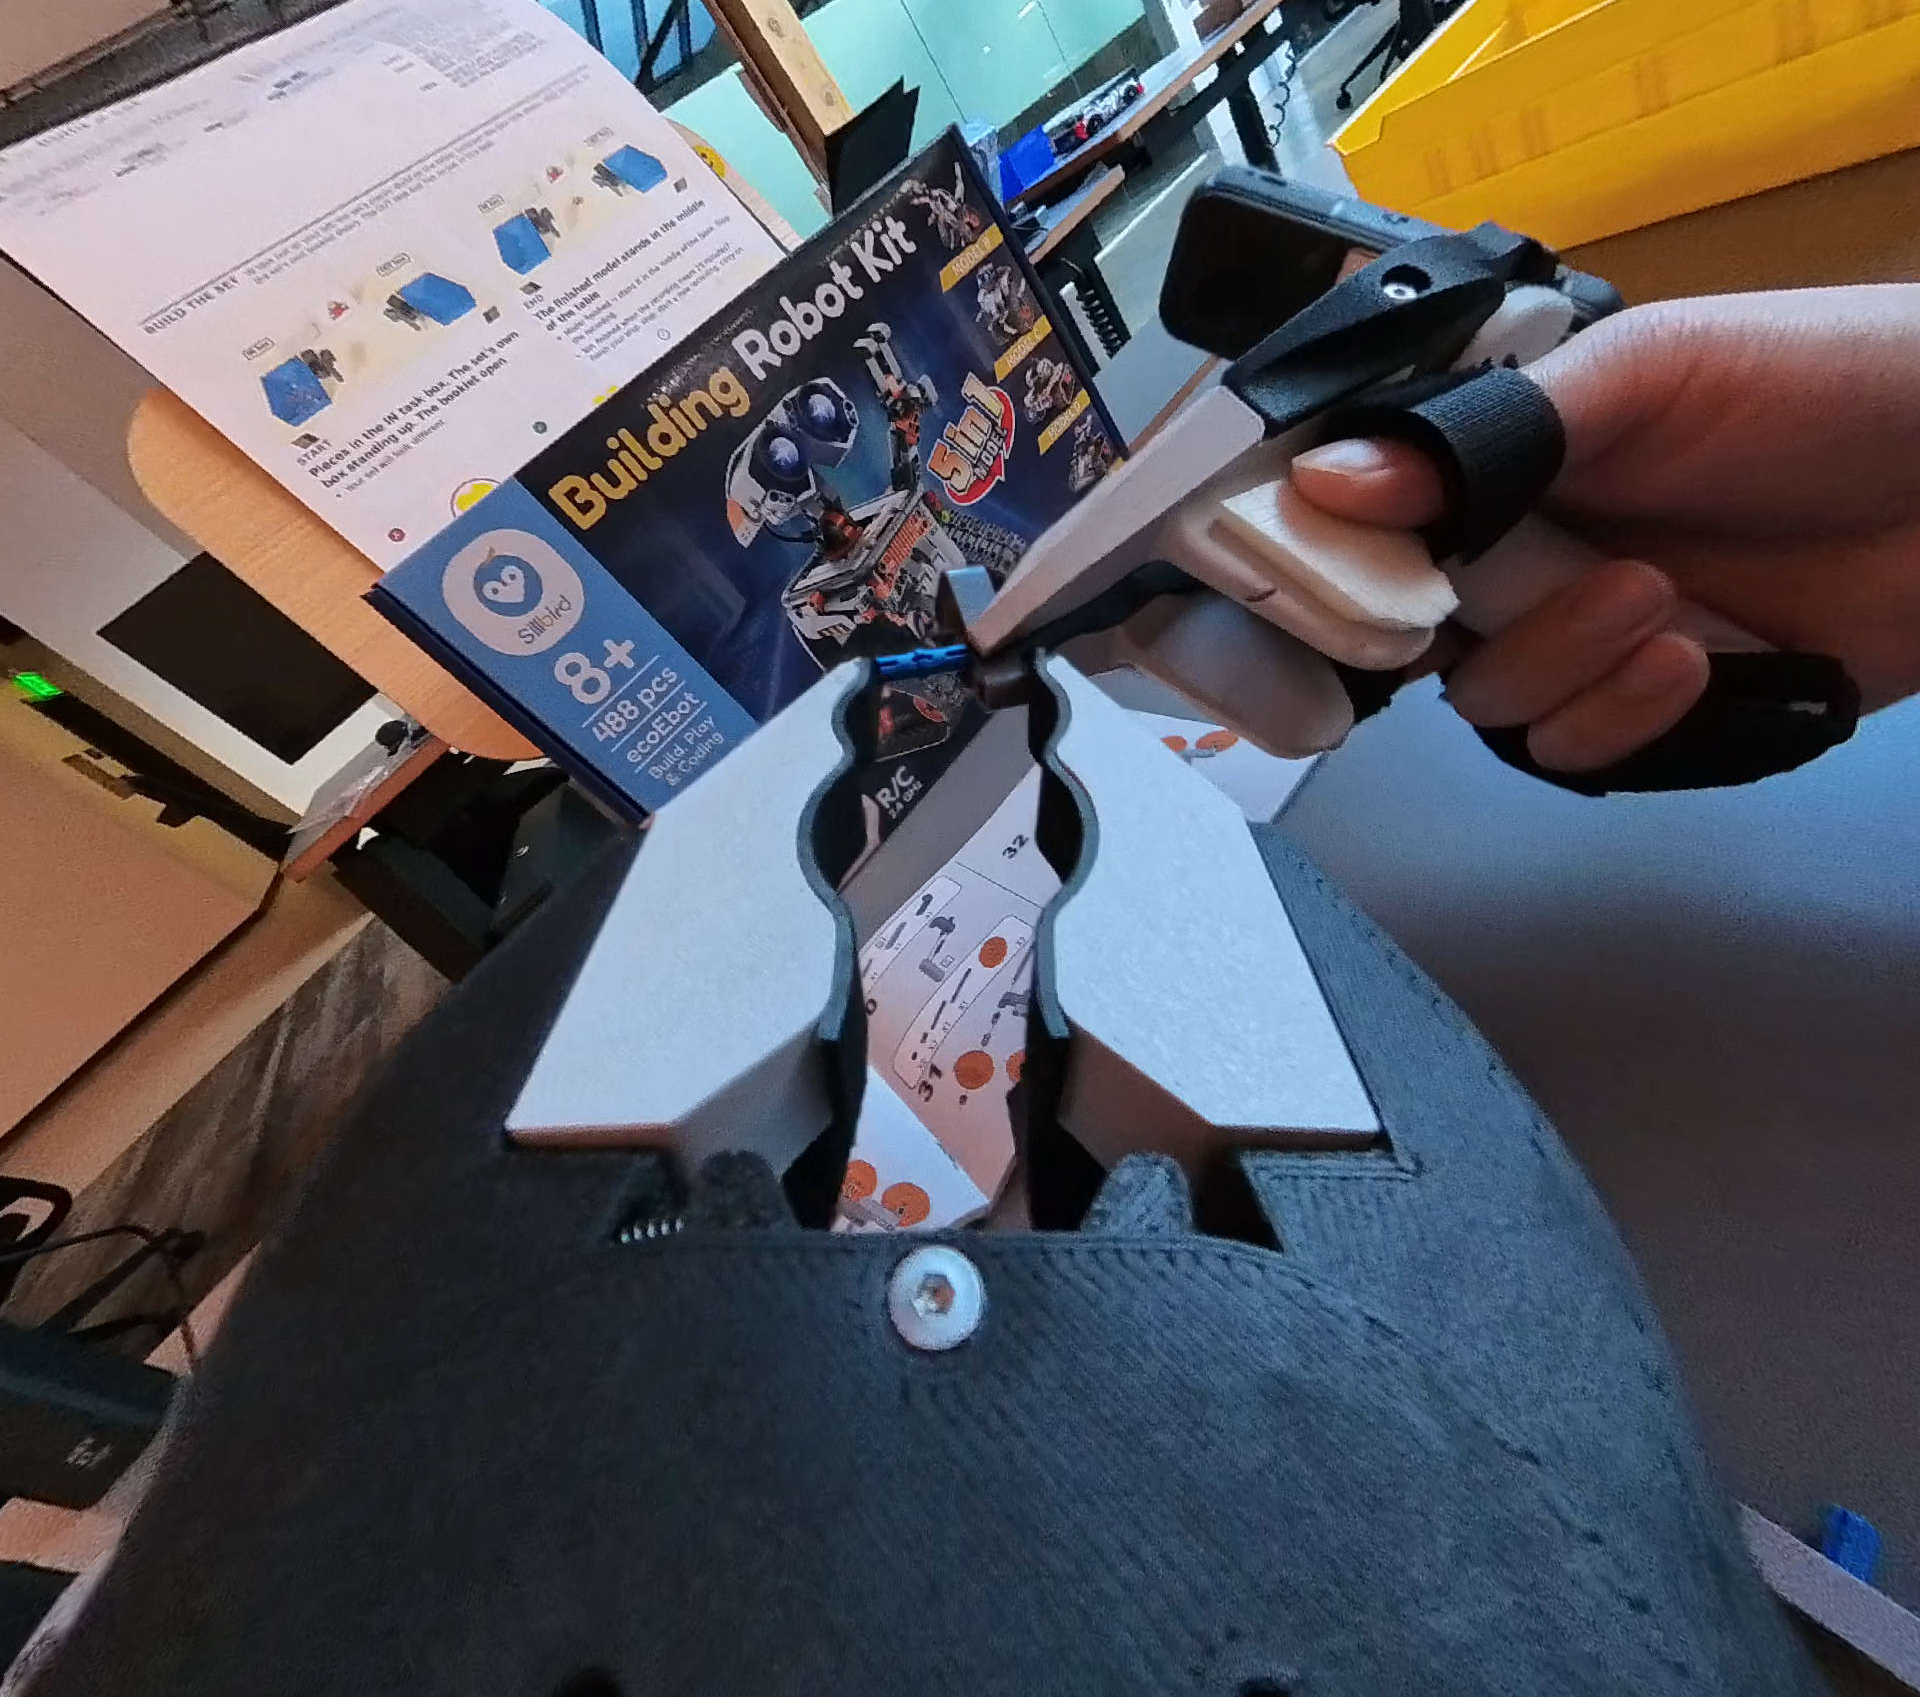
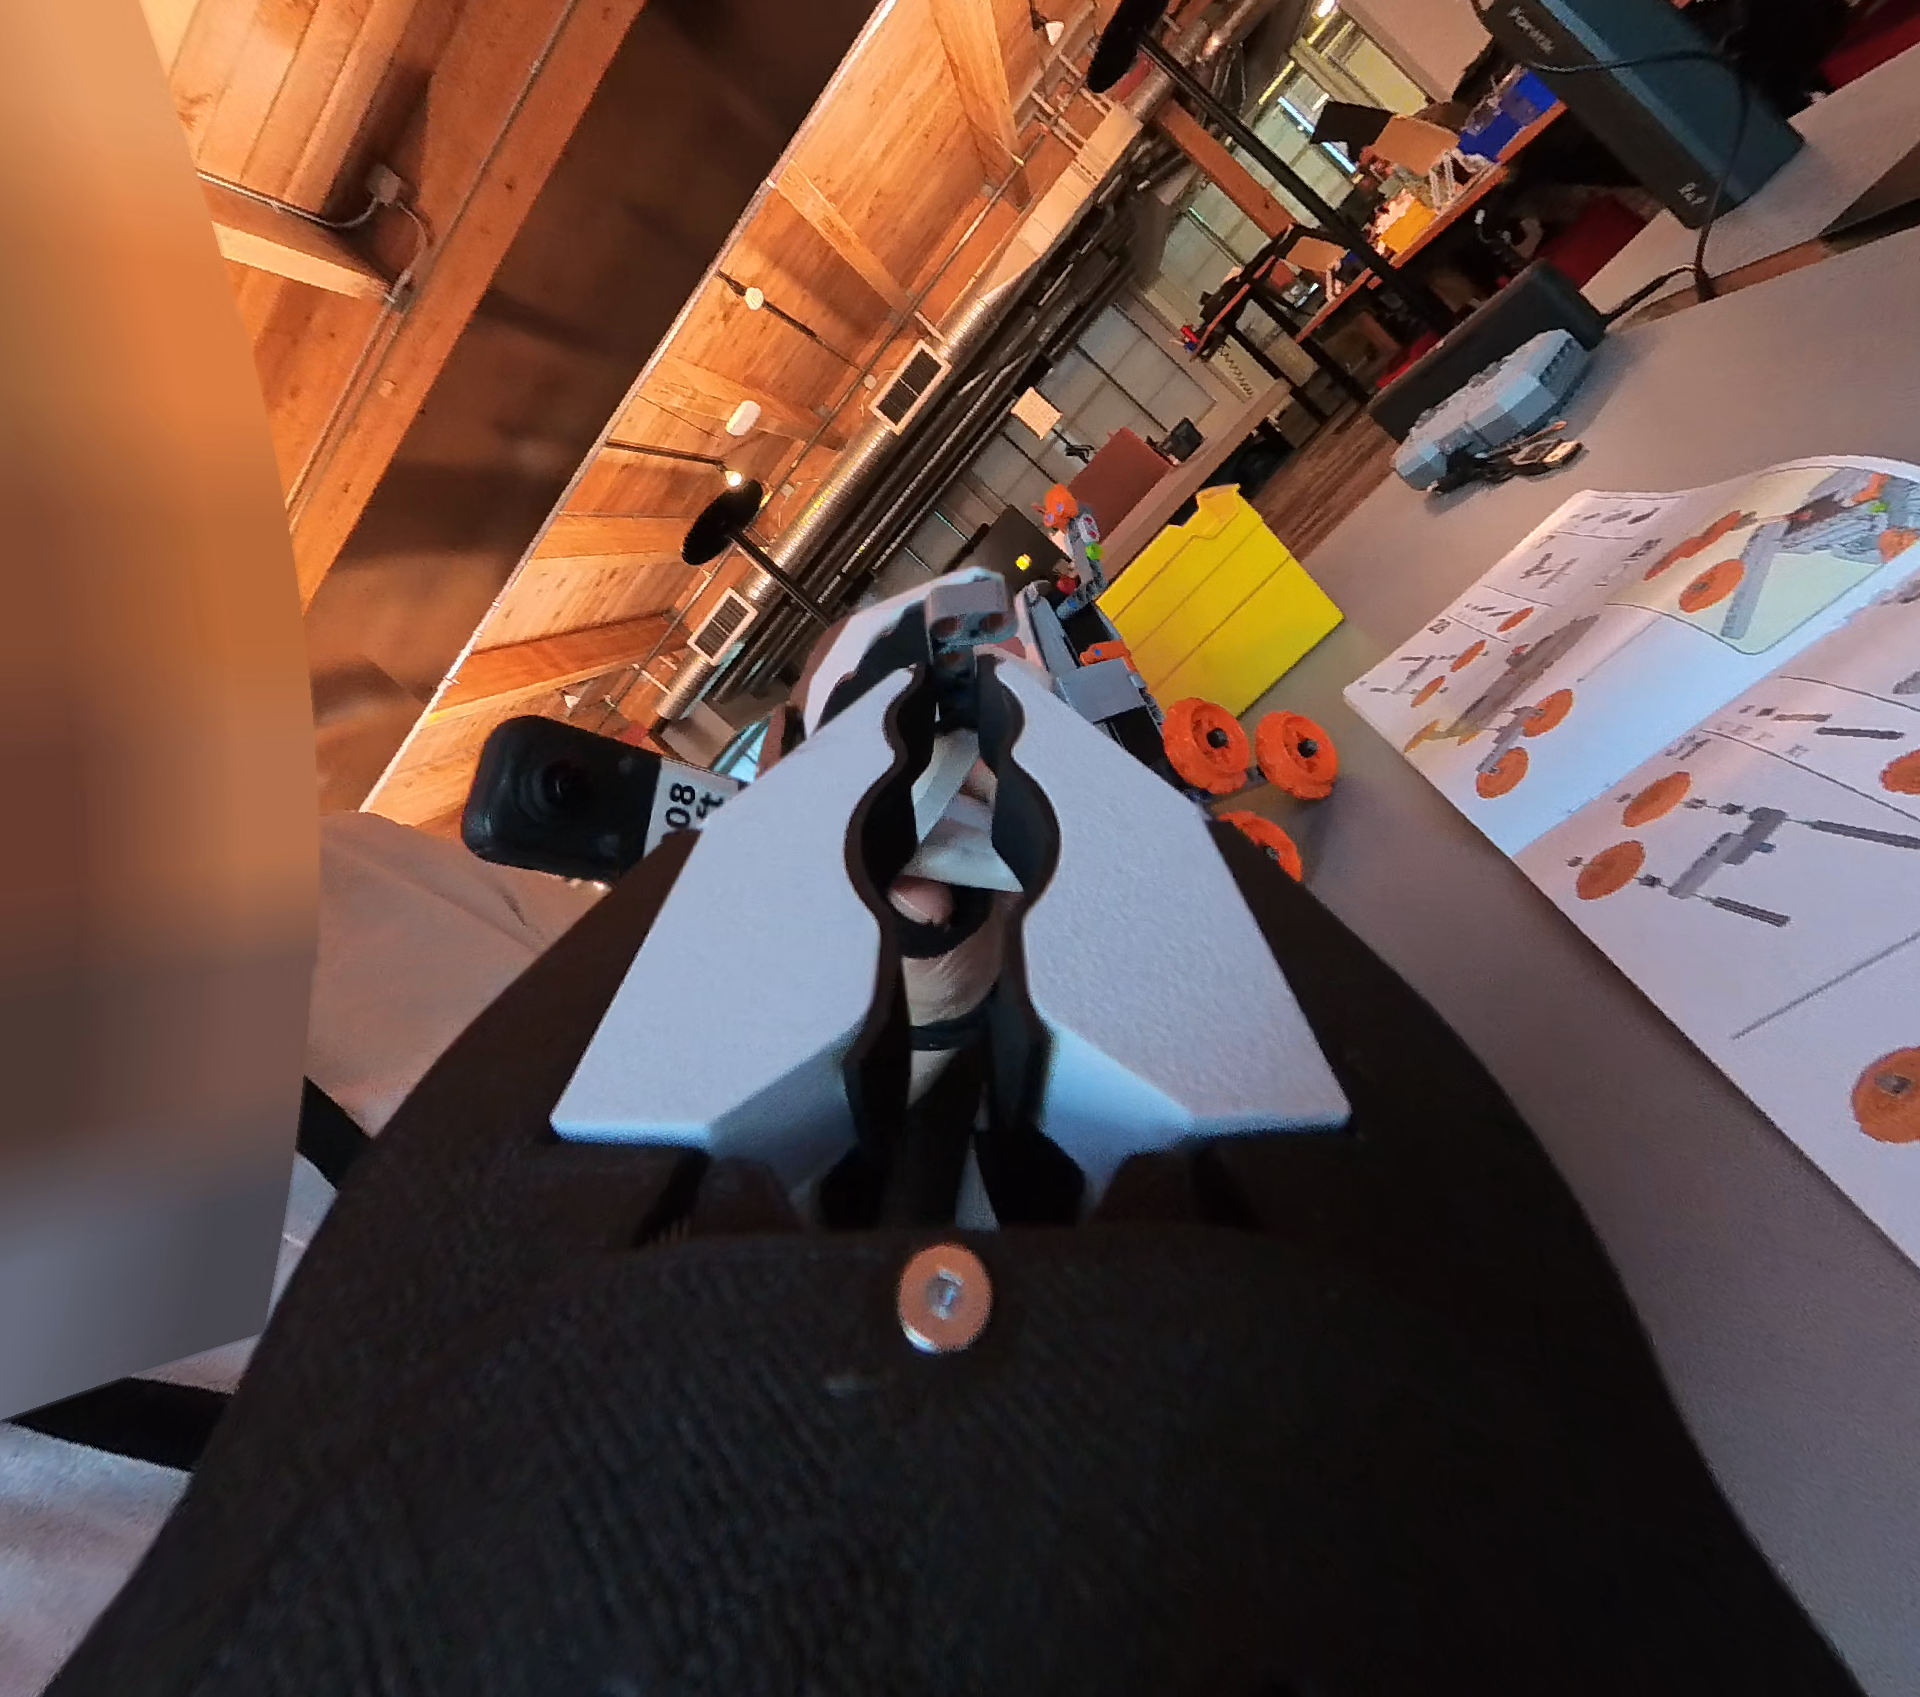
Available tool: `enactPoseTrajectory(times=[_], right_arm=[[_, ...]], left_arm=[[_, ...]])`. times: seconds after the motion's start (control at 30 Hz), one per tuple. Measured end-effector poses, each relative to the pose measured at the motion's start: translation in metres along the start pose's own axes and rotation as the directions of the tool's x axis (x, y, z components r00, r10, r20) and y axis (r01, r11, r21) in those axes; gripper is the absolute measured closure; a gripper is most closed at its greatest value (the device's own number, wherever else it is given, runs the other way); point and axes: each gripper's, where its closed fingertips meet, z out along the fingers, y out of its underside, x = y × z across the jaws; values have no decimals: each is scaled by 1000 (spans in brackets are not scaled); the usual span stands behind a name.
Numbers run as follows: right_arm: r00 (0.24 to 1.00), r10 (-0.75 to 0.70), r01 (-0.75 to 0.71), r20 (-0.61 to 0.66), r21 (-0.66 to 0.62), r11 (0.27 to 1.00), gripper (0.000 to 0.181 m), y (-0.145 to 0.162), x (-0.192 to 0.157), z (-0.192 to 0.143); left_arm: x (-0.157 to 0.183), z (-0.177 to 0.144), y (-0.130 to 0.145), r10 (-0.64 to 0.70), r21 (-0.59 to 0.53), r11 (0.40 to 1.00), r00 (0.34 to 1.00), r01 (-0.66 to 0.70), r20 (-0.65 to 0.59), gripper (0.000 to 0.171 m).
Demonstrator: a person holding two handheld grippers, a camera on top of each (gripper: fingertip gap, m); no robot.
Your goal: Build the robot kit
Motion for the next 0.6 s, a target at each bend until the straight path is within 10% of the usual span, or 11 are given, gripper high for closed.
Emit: enactPoseTrajectory(times=[0.6], right_arm=[[998, 11, -14, -58, -51, 999, 175, 5, 10, -5]], left_arm=[[8, 3, 11, -122, -81, 990, 988, 114, -98, 146]])
